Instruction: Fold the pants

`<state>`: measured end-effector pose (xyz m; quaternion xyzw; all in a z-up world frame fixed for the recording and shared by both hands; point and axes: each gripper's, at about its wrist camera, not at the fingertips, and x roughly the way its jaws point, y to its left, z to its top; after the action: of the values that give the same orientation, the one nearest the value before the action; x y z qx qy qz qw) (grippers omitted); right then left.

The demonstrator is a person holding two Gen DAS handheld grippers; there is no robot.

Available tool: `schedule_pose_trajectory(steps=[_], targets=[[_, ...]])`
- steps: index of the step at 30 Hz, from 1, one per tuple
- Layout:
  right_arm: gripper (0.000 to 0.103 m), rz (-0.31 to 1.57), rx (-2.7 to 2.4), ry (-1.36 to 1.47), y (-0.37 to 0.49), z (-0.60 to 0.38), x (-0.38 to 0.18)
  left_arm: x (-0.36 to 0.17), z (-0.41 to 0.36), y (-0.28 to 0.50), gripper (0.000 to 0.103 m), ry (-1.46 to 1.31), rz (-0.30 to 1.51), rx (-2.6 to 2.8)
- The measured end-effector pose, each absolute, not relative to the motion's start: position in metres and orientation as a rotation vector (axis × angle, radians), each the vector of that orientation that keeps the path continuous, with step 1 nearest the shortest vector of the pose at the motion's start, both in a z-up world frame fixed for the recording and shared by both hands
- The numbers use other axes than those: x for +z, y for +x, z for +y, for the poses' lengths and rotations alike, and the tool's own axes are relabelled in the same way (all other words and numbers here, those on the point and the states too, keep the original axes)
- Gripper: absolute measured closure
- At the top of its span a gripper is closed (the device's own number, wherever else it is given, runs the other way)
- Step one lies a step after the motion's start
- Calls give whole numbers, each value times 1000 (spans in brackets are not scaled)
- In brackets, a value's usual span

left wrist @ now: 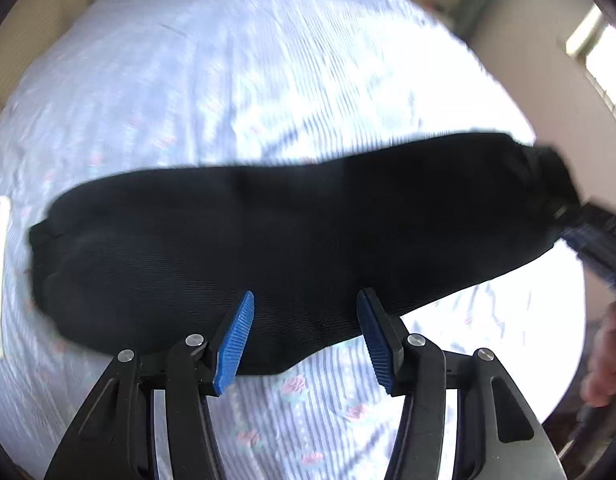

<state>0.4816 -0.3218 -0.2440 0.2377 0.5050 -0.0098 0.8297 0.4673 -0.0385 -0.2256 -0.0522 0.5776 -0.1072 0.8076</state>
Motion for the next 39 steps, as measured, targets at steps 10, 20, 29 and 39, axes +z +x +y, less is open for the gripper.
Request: schedule_pose_trajectory(steps=[10,20,29,39], targets=[[76,981,36,266,484,-208,-162,-146,81,447,49,-219,1100,-109],[80,977,196,51,509,-37,-150,-148,210,403,49,-331,1071,-12],[85,1079,335,-230,504,89,-221,-169,273,377,49,-361,1101,52],[72,1178,470,-323,481,135,-265,-183,298,377,38,-379,1122,110]])
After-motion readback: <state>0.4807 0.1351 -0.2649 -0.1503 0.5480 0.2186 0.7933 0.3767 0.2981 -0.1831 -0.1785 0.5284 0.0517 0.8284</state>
